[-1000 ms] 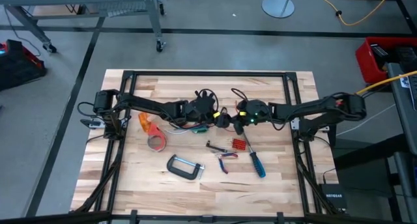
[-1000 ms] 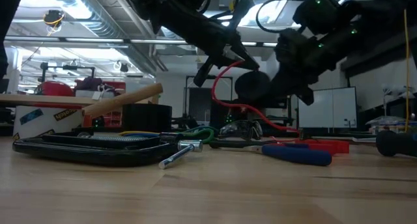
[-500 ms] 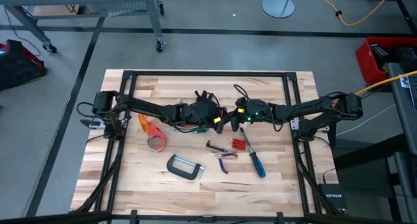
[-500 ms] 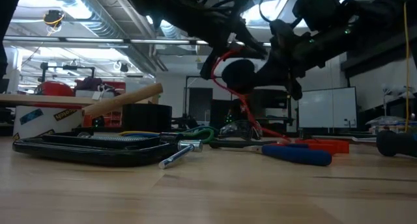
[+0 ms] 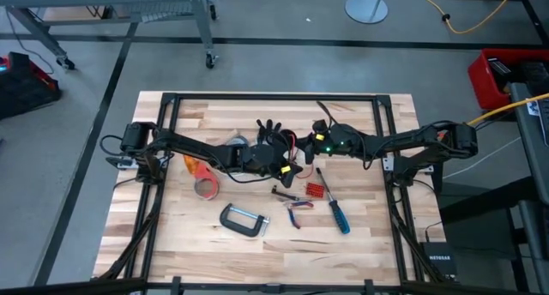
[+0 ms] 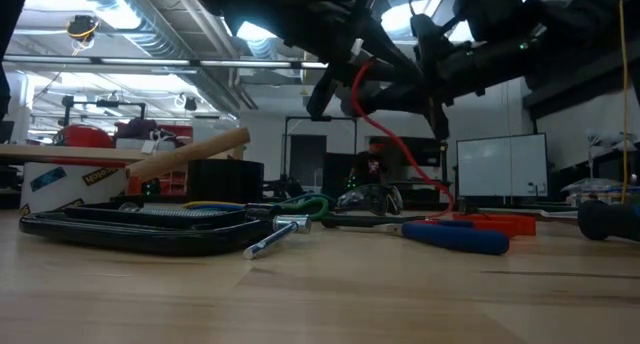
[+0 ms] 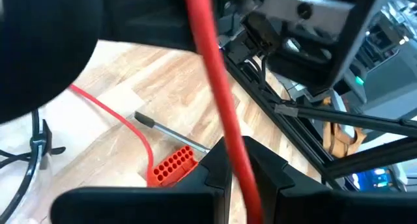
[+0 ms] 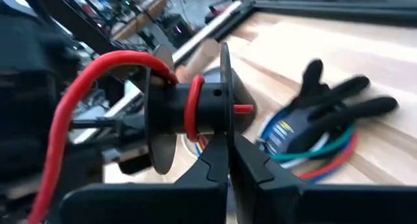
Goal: Coil cords
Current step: Coil the red wire onto a black spool
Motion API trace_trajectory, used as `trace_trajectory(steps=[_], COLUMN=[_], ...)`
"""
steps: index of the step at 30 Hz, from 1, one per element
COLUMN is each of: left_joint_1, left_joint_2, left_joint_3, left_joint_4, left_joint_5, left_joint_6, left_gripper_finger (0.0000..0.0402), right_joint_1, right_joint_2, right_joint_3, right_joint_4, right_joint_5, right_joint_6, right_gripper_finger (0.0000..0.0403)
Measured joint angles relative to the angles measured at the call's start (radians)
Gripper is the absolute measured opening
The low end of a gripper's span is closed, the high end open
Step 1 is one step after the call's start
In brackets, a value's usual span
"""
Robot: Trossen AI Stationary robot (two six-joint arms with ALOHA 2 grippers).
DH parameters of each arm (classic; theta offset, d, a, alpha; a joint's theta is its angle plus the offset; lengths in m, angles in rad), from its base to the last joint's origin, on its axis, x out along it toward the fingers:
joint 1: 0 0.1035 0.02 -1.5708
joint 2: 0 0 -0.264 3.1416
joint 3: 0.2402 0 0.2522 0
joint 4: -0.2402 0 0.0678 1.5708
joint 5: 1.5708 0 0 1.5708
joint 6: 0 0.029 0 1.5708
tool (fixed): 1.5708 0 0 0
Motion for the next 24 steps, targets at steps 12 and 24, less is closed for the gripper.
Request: trace_trajectory(steps=[12, 24], left_joint_1=[-0.034, -0.061], left_joint_2=[0.0, 0.0], left_joint_3=[-0.001, -0.001], left_joint_4=[-0.009, -0.098], left_joint_5=[-0.044, -0.116], left_joint_6=[0.039, 0.053], left_gripper_finger=[0.0001, 0.0], right_joint_1=[0.0, 0.0], right_joint_2=[0.0, 0.0], right_joint_3=[0.0, 0.0], right_joint_4=[0.084, 0.33], right_joint_5=[-0.002, -0.08], right_joint_6=[0.0, 0.002], right_gripper_finger=[0.0001, 0.0001])
